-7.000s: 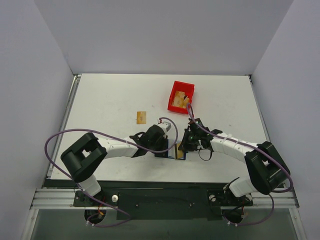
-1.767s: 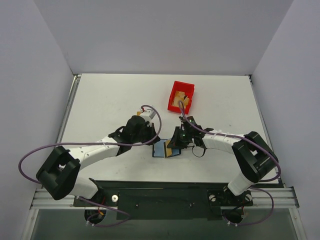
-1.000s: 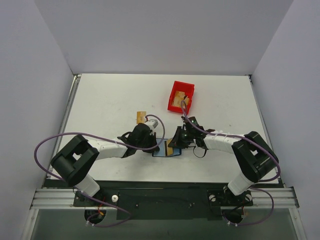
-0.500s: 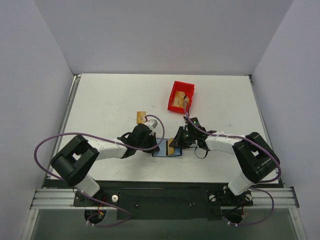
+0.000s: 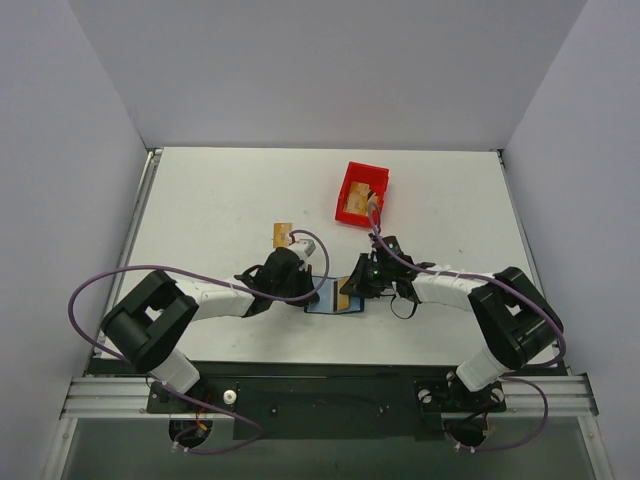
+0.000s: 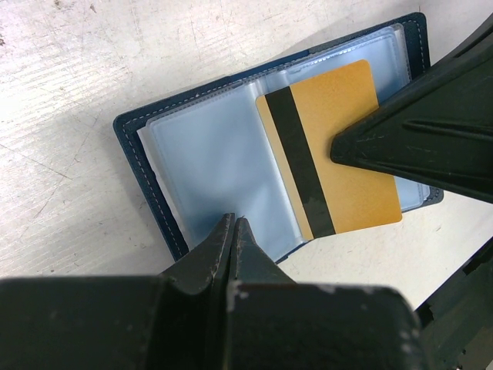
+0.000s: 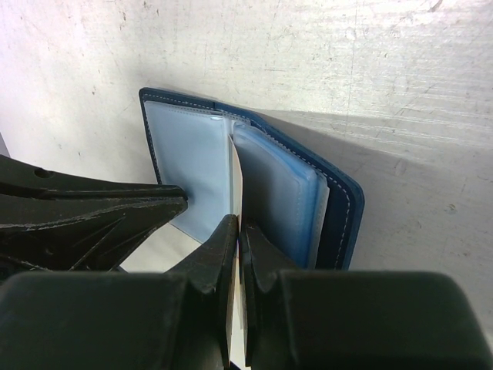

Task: Put the credit cards into the card holder
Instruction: Insert the credit card into the card holder.

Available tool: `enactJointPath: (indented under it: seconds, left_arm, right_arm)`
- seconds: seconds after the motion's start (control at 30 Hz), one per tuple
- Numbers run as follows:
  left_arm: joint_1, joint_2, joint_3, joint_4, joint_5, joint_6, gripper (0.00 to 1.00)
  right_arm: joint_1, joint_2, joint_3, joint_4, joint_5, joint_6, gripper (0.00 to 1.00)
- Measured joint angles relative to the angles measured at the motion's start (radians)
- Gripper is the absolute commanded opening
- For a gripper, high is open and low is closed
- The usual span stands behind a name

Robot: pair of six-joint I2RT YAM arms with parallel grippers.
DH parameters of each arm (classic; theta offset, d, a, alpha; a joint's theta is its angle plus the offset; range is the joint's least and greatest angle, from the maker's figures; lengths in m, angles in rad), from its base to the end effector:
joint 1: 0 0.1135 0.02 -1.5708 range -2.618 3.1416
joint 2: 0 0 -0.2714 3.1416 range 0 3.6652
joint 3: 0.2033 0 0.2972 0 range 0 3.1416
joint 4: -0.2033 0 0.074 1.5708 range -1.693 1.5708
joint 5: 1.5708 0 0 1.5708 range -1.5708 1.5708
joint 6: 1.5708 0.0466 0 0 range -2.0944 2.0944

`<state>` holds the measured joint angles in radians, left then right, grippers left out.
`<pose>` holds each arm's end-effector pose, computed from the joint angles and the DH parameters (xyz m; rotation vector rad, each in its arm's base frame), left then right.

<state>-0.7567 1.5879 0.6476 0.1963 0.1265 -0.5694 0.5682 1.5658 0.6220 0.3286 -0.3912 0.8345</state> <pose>0.2382 -0.2330 0.1037 0.2969 2.4329 -0.7839 0.2716 0.1945 0.1168 0.0743 2.4038 1.1615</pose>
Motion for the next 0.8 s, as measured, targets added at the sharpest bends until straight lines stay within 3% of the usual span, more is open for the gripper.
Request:
enactJointPath:
  seconds: [0.8]
  left_arm:
    - [-0.001, -0.003, 0.000, -0.004, -0.010, 0.000, 0.00]
  right_arm:
    - [-0.014, 0.069, -0.034, 0.163, -0.065, 0.035, 0.00]
